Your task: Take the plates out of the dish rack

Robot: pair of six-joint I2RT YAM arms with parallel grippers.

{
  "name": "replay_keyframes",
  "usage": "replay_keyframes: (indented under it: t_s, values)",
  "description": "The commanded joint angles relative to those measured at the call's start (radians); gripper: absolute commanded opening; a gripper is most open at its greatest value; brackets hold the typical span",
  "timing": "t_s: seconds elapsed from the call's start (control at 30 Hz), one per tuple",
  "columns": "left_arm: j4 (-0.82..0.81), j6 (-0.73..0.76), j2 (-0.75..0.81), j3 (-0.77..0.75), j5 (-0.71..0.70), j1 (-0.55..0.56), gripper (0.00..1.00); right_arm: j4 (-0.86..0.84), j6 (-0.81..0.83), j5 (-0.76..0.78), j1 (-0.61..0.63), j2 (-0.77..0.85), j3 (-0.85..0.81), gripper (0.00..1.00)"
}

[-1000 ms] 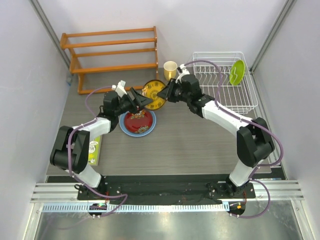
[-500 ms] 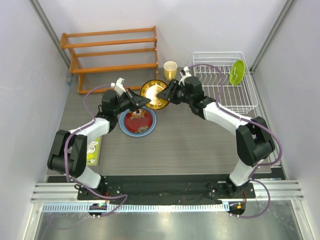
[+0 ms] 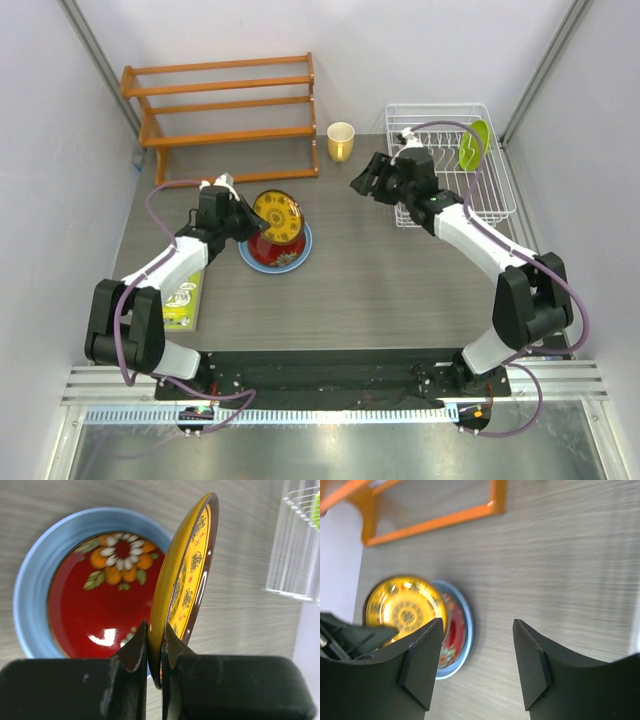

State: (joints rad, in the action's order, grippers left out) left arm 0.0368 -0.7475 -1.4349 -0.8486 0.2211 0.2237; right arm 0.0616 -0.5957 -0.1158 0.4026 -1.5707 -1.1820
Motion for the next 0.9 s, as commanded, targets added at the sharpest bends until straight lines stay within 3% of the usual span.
replay_keyframes:
  t_s: [0.0,0.3,0.4,0.57,0.6,0.7,0.87]
  values:
    - [0.052,0.043,0.005,0.002,-0.032,-0.004,0.00,0.011,0.036,0.015,-0.047,0.052,0.030,0.64]
    - [0.084,0.033,-0.021,0.023,-0.031,-0.004,0.00,0.038,0.068,0.022,-0.117,0.081,0.061,0.63]
    - [0.094,0.031,-0.027,0.028,-0.029,-0.004,0.05,0.047,0.080,0.030,-0.128,0.083,0.059,0.64]
    - [0.077,0.028,-0.047,0.034,-0.006,-0.003,0.34,0.102,0.126,0.082,-0.146,0.074,0.022,0.63]
    - [0.078,0.030,-0.047,0.031,-0.006,-0.004,0.45,0.118,0.152,0.111,-0.154,0.072,-0.002,0.63]
    - [0.078,0.036,-0.052,0.026,-0.012,-0.004,0.57,0.165,0.186,0.179,-0.176,0.066,-0.053,0.64]
    - [0.112,0.060,-0.065,0.005,-0.034,-0.004,0.64,0.214,0.250,0.249,-0.214,0.048,-0.123,0.64]
